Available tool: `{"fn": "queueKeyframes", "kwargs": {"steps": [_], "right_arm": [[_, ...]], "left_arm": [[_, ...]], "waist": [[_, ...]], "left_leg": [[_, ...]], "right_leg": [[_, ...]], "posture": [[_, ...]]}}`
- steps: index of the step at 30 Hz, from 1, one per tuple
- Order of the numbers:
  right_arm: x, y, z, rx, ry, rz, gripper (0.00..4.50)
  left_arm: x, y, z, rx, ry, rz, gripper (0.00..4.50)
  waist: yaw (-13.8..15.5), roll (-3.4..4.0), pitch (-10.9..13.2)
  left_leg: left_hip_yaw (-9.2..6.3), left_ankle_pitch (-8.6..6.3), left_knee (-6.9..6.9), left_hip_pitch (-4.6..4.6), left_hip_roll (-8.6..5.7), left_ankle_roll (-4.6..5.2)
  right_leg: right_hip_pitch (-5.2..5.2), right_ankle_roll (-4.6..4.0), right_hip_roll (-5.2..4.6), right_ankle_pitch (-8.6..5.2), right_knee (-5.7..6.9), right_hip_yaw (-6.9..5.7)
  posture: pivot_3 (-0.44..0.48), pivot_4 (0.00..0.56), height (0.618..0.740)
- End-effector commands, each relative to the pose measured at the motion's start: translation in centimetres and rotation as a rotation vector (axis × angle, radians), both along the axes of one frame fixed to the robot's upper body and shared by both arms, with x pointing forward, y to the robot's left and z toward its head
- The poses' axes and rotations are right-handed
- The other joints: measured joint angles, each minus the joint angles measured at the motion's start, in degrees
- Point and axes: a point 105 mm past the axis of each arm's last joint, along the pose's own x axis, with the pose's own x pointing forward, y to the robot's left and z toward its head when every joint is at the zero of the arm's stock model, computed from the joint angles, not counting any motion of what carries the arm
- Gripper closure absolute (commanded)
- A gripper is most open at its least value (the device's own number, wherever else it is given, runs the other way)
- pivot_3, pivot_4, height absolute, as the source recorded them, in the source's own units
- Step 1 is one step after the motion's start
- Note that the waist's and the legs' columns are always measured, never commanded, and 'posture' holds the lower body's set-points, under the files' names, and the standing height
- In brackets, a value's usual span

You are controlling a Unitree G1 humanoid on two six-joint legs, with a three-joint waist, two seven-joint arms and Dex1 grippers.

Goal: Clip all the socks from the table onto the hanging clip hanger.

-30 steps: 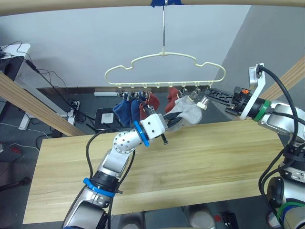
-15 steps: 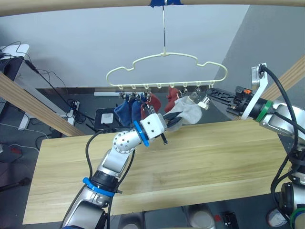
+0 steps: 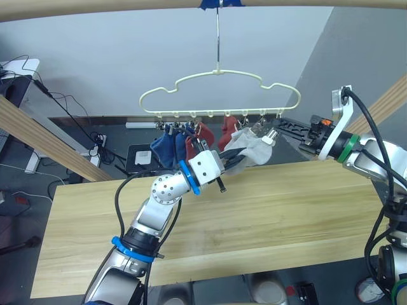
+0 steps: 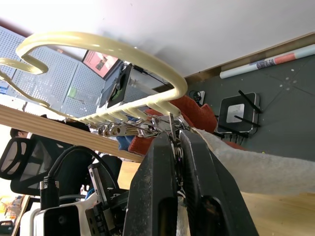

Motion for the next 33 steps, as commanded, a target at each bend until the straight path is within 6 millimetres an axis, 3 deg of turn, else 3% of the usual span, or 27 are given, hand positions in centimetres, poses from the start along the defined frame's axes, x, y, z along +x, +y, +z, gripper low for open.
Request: {"fn": "queueKeyframes", "kwargs": {"steps": [1,4,7,12,17,23,29,33], "right_arm": [[-0.4,0.1,0.5,-0.003,-0.029,0.003,4.50],[-0.4,0.1,0.6,-0.005,-0.036,0.007,4.50],[-0.5,0.1,0.7,0.003,-0.041,0.014,3.66],[-0.5,-0.3,0.7,-0.006,-0.045,0.003,1.84],[-1.2,-2.4,0.7,-0.067,-0.073,-0.028,0.02],[-3.9,-4.2,-0.9,-0.419,-0.206,0.028,0.02],[-5.3,-4.2,-2.8,-0.619,-0.392,0.072,0.00],[-5.2,-4.3,-3.3,-0.644,-0.515,0.049,0.00]], "left_arm": [[-0.4,-0.6,1.4,-0.039,-0.041,-0.022,4.47],[-0.4,-0.7,1.4,-0.041,-0.041,-0.023,4.47],[-0.5,-0.6,1.4,-0.040,-0.039,-0.024,4.50],[-0.4,-0.7,1.4,-0.040,-0.036,-0.024,4.50],[-0.1,-1.0,1.5,-0.047,-0.009,-0.024,4.50],[0.4,-1.5,1.4,-0.054,0.015,-0.023,4.50],[0.4,-2.3,0.5,-0.090,0.179,-0.081,2.78],[-0.5,-1.5,-0.7,-0.084,0.320,-0.115,1.58]], "waist": [[0.00,0.00,0.00],[0.01,0.00,0.00],[-0.03,0.00,0.00],[-0.04,0.00,0.00],[0.11,0.00,0.00],[0.29,0.04,0.02],[-0.08,0.00,0.04],[-0.30,-0.02,0.06]], "left_leg": [[0.00,0.00,0.00,0.00,0.00,0.00],[0.00,0.00,0.00,-0.01,0.00,0.00],[0.01,0.00,0.00,0.00,0.00,0.00],[0.02,0.00,0.00,0.00,0.00,0.00],[0.01,0.00,0.00,-0.02,0.00,0.00],[0.02,0.00,-0.01,-0.05,0.03,0.00],[0.15,0.00,0.04,0.04,0.00,0.00],[0.23,0.00,0.03,0.22,0.02,0.01]], "right_leg": [[0.00,0.00,0.00,0.00,0.00,0.00],[0.00,0.00,0.00,0.00,-0.01,0.00],[0.00,0.00,0.00,0.00,-0.01,0.00],[-0.01,0.00,0.00,0.00,0.00,0.02],[0.00,0.00,0.00,0.00,-0.02,0.00],[-0.01,0.00,0.01,0.00,-0.06,-0.02],[0.02,0.07,0.01,0.02,-0.02,0.05],[0.08,0.09,0.05,0.03,0.01,0.15]], "posture": [[-0.205,0.307,0.740],[-0.204,0.307,0.740],[-0.203,0.307,0.740],[-0.206,0.310,0.740],[-0.208,0.310,0.740],[-0.230,0.312,0.740],[-0.242,0.310,0.740],[-0.231,0.303,0.740]]}}
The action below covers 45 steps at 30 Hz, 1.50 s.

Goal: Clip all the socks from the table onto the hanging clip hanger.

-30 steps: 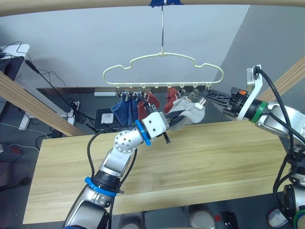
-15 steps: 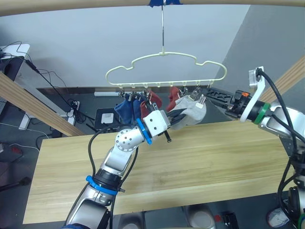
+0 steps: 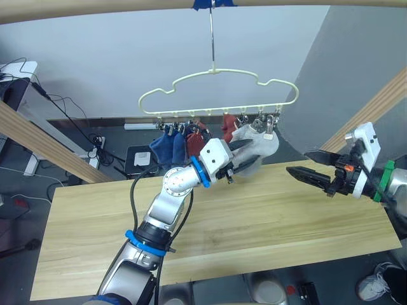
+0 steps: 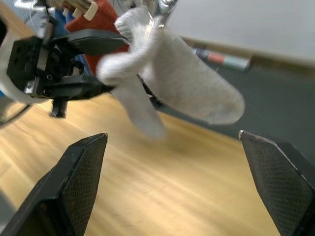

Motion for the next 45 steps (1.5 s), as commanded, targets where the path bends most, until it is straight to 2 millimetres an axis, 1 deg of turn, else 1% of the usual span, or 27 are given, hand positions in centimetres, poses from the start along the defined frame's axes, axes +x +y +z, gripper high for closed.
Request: {"fn": "queueKeyframes", "kwargs": {"steps": [1,4,5,7,8,11,15,16,17,18,19,20,23,26,29,32,36,42,45], "right_arm": [[-0.2,0.6,0.8,-0.036,-0.164,0.050,0.00],[0.0,0.8,0.4,-0.068,-0.229,0.062,0.00],[0.0,1.0,0.3,-0.068,-0.247,0.072,0.00],[0.1,1.3,0.2,-0.069,-0.276,0.088,0.00],[0.2,1.4,0.0,-0.069,-0.282,0.092,0.00],[0.6,1.5,-0.5,-0.056,-0.290,0.088,0.00],[0.5,1.9,-0.4,-0.032,-0.298,0.110,0.00],[0.5,1.8,-0.5,-0.033,-0.295,0.113,0.00],[0.5,1.8,-0.6,-0.033,-0.292,0.114,0.00],[0.5,1.6,-0.8,-0.038,-0.287,0.114,0.00],[0.6,1.4,-1.0,-0.042,-0.281,0.106,0.00],[0.7,1.1,-1.2,-0.044,-0.275,0.099,0.00],[1.0,0.8,-1.7,-0.044,-0.271,0.079,0.00],[1.2,0.0,-2.0,-0.036,-0.265,0.024,0.00],[1.1,-1.2,-2.4,-0.041,-0.252,-0.041,0.00],[0.8,-2.1,-3.0,-0.062,-0.243,-0.077,0.00],[1.0,-3.4,-3.8,-0.076,-0.233,-0.138,0.00],[1.8,-3.7,-3.9,-0.068,-0.242,-0.183,0.00],[2.2,-3.8,-4.3,-0.084,-0.234,-0.198,0.00]], "left_arm": [[-1.4,1.2,-0.2,-0.016,0.092,-0.035,1.32],[-1.7,3.6,-1.1,-0.020,0.195,0.013,0.36],[-1.9,5.4,-1.5,-0.023,0.235,0.056,0.10],[-2.5,8.1,-2.0,-0.022,0.299,0.116,0.04],[-2.8,9.9,-2.4,-0.017,0.339,0.157,0.04],[-3.5,14.5,-2.3,-0.046,0.408,0.301,0.04],[-4.3,18.6,-1.4,-0.099,0.450,0.451,0.04],[-4.7,20.0,-1.4,-0.108,0.475,0.510,0.04],[-4.9,20.9,-1.4,-0.113,0.492,0.549,0.04],[-5.2,21.5,-1.5,-0.100,0.500,0.584,0.04],[-5.5,22.2,-2.0,-0.053,0.513,0.628,0.04],[-5.7,22.6,-2.3,-0.020,0.517,0.659,0.04],[-6.3,23.3,-3.0,0.025,0.527,0.703,0.04],[-6.3,24.3,-3.8,0.112,0.488,0.811,0.04],[-5.9,24.2,-4.0,0.109,0.457,0.831,0.04],[-5.6,23.7,-4.3,0.088,0.490,0.786,0.04],[-5.0,24.1,-4.6,0.065,0.482,0.806,0.04],[-4.9,24.0,-4.8,0.066,0.479,0.798,0.04],[-5.1,23.6,-4.8,0.051,0.492,0.788,0.04]], "waist": [[-0.06,0.00,0.00],[-0.03,0.01,-0.01],[0.07,0.01,-0.01],[0.02,0.01,-0.01],[0.14,0.02,-0.02],[0.79,0.01,-0.04],[2.45,-0.01,-0.06],[2.97,-0.02,-0.07],[3.31,-0.02,-0.09],[3.61,-0.03,-0.11],[3.86,-0.04,-0.12],[4.23,-0.10,-0.18],[5.13,-0.22,-0.40],[5.76,-0.41,-0.59],[6.50,-0.46,-0.64],[6.60,-0.54,-0.79],[6.40,-0.60,-1.02],[5.90,-0.61,-1.49],[6.04,-0.60,-1.92]], "left_leg": [[0.02,0.00,-0.01,0.02,0.02,0.00],[0.04,0.00,-0.03,0.07,0.03,-0.01],[0.03,0.01,-0.03,0.06,0.04,-0.01],[0.03,0.01,-0.03,0.06,0.06,-0.01],[0.03,0.01,-0.04,0.09,0.07,-0.01],[-0.01,0.01,-0.04,0.08,0.07,-0.02],[-0.02,0.01,-0.03,0.07,0.05,-0.03],[-0.04,0.01,-0.03,0.06,0.05,-0.03],[-0.04,0.01,-0.03,0.05,0.05,-0.03],[-0.05,0.02,-0.03,0.04,0.05,-0.04],[-0.07,0.02,-0.03,0.03,0.05,-0.05],[-0.08,0.02,-0.04,0.02,0.04,-0.05],[-0.06,0.03,-0.04,0.03,0.03,-0.07],[-0.09,0.04,-0.04,0.02,0.03,-0.10],[-0.12,0.06,-0.04,0.03,0.03,-0.13],[-0.10,0.07,-0.04,0.02,0.02,-0.15],[-0.07,0.07,-0.04,0.05,0.03,-0.14],[0.02,0.07,-0.04,0.12,0.06,-0.14],[0.04,0.08,-0.03,0.12,0.05,-0.15]], "right_leg": [[0.00,0.00,0.02,0.00,0.01,0.03],[0.00,0.00,0.02,0.00,0.03,0.06],[0.00,0.00,0.02,0.00,0.03,0.05],[-0.01,-0.01,0.02,0.00,0.04,0.07],[0.00,-0.01,0.02,0.00,0.05,0.07],[0.01,-0.01,0.01,0.00,0.05,0.04],[0.01,-0.01,-0.01,0.01,0.05,0.04],[0.01,-0.01,-0.01,0.01,0.04,0.01],[0.01,-0.01,-0.01,0.01,0.03,0.01],[0.00,-0.01,-0.01,0.01,0.02,0.00],[0.00,-0.01,-0.01,0.01,0.01,-0.02],[-0.01,-0.01,-0.02,0.01,0.00,-0.03],[0.00,-0.02,-0.03,0.01,-0.01,-0.02],[0.00,-0.04,-0.04,0.02,0.01,-0.04],[0.01,-0.07,-0.03,0.04,0.01,-0.08],[0.01,-0.08,-0.04,0.05,0.01,-0.07],[0.01,-0.08,-0.03,0.05,0.04,-0.07],[0.01,-0.14,-0.03,0.09,0.08,-0.01],[0.02,-0.13,-0.03,0.13,0.07,0.00]], "posture": [[-0.231,0.303,0.740],[-0.209,0.295,0.740],[-0.192,0.291,0.740],[-0.167,0.283,0.740],[-0.158,0.278,0.740],[-0.102,0.259,0.740],[-0.063,0.250,0.740],[-0.041,0.244,0.740],[-0.041,0.244,0.740],[-0.018,0.238,0.740],[-0.010,0.235,0.740],[0.005,0.230,0.740],[0.011,0.225,0.740],[0.014,0.222,0.740],[0.009,0.222,0.740],[-0.009,0.224,0.740],[-0.017,0.211,0.740],[-0.010,0.202,0.740],[-0.003,0.203,0.740]]}}
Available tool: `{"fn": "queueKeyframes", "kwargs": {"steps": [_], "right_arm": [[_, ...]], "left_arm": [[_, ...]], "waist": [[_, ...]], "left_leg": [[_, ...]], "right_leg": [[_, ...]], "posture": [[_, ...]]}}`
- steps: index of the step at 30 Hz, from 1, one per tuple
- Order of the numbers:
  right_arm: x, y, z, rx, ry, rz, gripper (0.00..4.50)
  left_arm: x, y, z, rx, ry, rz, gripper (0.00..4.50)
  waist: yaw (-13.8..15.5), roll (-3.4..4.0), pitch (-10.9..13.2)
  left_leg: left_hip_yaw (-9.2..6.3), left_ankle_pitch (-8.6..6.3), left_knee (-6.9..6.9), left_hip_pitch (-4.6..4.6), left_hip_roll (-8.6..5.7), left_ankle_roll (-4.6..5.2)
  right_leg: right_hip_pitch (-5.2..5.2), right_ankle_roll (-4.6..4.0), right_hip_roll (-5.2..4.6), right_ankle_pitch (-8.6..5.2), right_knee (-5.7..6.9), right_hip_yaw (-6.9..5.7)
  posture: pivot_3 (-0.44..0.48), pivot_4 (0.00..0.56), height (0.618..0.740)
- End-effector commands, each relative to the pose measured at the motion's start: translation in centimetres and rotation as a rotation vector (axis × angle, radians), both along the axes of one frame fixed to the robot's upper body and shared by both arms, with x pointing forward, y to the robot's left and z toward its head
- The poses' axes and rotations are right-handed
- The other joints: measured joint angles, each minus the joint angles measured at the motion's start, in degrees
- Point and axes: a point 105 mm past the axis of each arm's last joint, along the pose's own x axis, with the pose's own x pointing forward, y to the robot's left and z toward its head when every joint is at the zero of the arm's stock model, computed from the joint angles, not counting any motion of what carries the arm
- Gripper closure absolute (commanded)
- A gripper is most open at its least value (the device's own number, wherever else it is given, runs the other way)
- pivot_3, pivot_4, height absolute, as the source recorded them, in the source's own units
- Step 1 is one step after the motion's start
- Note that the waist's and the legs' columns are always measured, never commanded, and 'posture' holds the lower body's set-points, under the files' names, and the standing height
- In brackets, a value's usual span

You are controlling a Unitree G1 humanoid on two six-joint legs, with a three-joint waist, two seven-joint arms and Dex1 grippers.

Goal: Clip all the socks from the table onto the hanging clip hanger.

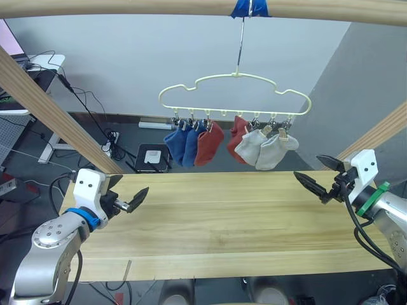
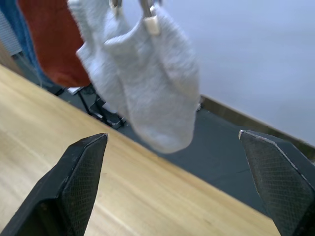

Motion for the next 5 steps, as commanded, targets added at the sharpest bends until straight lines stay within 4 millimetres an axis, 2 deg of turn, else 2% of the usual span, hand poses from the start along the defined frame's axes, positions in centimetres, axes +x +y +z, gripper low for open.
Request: {"fn": "queueKeyframes", "kwargs": {"steps": [1,5], "right_arm": [[0.19,-0.28,0.38,-0.017,-0.029,-0.017,0.00],[0.22,-0.27,0.18,-0.022,-0.021,-0.014,0.00]], "left_arm": [[-0.25,-0.68,0.49,-0.016,-0.021,-0.015,0.04],[-0.55,-1.01,0.42,-0.023,-0.001,-0.042,0.04]], "waist": [[0.17,-0.01,-0.34],[0.29,0.00,-0.40]], "left_leg": [[0.00,0.00,0.00,0.00,0.00,0.00],[-0.02,0.00,0.00,0.00,0.00,0.01]], "right_leg": [[0.00,0.00,0.00,0.00,0.00,0.00],[0.01,0.00,0.00,0.01,0.01,-0.01]], "posture": [[-0.001,0.204,0.740],[0.004,0.209,0.740]]}}
